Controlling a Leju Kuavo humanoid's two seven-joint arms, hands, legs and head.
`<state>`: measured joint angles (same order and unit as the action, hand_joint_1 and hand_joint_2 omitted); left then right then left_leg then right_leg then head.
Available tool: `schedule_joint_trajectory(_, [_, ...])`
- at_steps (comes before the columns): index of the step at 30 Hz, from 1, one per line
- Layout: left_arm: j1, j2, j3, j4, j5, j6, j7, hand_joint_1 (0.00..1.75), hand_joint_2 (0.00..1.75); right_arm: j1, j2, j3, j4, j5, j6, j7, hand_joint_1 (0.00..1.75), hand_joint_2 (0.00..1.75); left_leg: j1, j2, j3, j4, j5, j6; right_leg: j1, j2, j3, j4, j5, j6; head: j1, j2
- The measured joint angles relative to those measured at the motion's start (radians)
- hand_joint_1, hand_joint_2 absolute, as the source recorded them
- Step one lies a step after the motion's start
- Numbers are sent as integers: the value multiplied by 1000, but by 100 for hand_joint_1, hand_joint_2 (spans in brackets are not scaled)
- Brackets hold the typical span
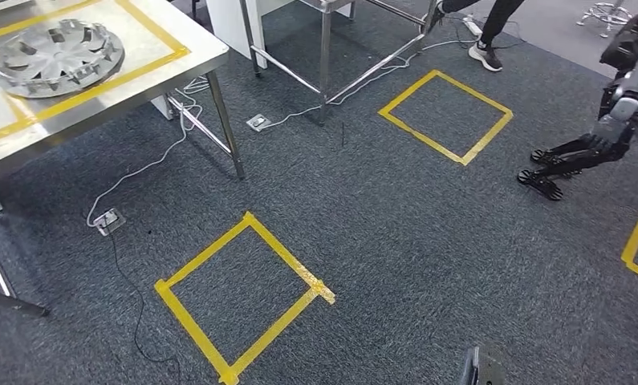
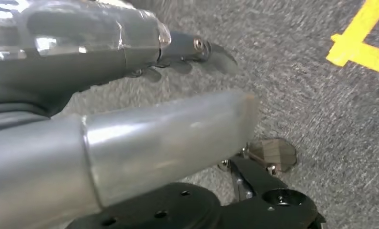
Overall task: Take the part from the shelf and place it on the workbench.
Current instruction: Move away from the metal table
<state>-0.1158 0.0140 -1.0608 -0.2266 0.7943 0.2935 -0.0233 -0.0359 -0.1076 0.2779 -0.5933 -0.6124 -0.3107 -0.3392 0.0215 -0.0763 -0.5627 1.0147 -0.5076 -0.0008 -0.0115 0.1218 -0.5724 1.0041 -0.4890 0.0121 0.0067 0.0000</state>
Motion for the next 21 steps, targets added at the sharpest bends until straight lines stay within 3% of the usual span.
schedule_joint_trajectory(2, [-1, 1, 0, 0, 0, 0, 0, 0, 0, -10, 6, 1, 63, 1, 3, 25, 0, 0, 1, 40, 13, -8, -2, 9, 3, -48, -27, 53, -29, 11, 10, 0])
schedule_joint_trajectory(3, [0, 2, 0, 0, 0, 0, 0, 0, 0, -16, 10, 2, 91, 1, 6, 42, 0, 0, 0, 60, 18, -10, -5, 13, 3, -83, -54, 108, -54, 16, 19, 0])
schedule_joint_trajectory(4, [0, 3, 0, 0, 0, 0, 0, 0, 0, -22, 14, 3, 115, 3, 11, 56, 0, 0, -2, 80, 22, -10, -9, 15, 1, -102, -90, 174, -82, 20, 26, 0])
schedule_joint_trajectory(6, [0, 5, 0, 0, -2, 0, -1, 0, 0, -23, 25, 6, 158, 13, 22, 75, 0, 0, -4, 115, 27, -10, -17, 15, -4, -117, -143, 269, -106, 27, 33, 0])
schedule_joint_trajectory(7, [-1, 6, 0, 0, -4, 0, -3, 0, 0, -21, 30, 8, 175, 21, 26, 81, 0, 0, -4, 130, 30, -10, -20, 13, -6, -121, -144, 267, -92, 27, 35, 0])
schedule_joint_trajectory(8, [-2, 6, 0, 0, -6, 0, -6, 0, 0, -19, 34, 11, 190, 30, 29, 85, 0, 0, -4, 142, 34, -10, -23, 10, -7, -126, -124, 227, -62, 26, 39, 0])
schedule_joint_trajectory(10, [-6, 7, 0, 0, -10, 0, -11, 0, 0, -24, 40, 17, 213, 46, 32, 91, 0, 0, -5, 163, 43, -10, -30, 4, -1, -158, -53, 89, -1, 17, 46, 0])
schedule_joint_trajectory(12, [-11, 7, 0, 0, -11, 1, -15, 0, 0, -35, 45, 21, 231, 55, 32, 98, 0, 0, -6, 178, 48, -10, -36, -5, 10, -184, -12, 9, 16, 2, 49, 0])
schedule_joint_trajectory(14, [-13, 8, 0, 0, -12, 1, -16, 0, 0, -41, 48, 28, 248, 56, 32, 107, 0, 0, -4, 192, 54, -14, -39, -17, 18, -174, -10, 0, 10, -13, 49, 0])
schedule_joint_trajectory(15, [-14, 7, 0, -1, -12, 1, -16, 0, 0, -41, 49, 32, 256, 54, 32, 112, 0, 0, -2, 187, 58, -15, -43, -24, 18, -165, -6, -6, 11, -19, 50, 0])
schedule_joint_trajectory(17, [-15, 8, 0, -2, -12, 1, -16, 0, 0, -42, 52, 38, 270, 49, 30, 119, 0, 0, 1, 132, 47, 25, -75, -30, 14, -149, 7, -21, 17, -34, 47, 0])
schedule_joint_trajectory(19, [-12, 9, 0, -2, -11, 1, -15, 0, 0, -47, 56, 41, 281, 45, 29, 124, 0, 0, 1, 75, -13, 147, -136, -29, 14, -129, 14, -27, 19, -45, 31, 0])
schedule_joint_trajectory(21, [-7, 11, 0, -2, -11, 1, -14, 0, 0, -49, 60, 44, 292, 41, 29, 127, 0, 0, 0, 69, -79, 259, -167, -28, 18, -100, 17, -25, 15, -50, 17, 0])
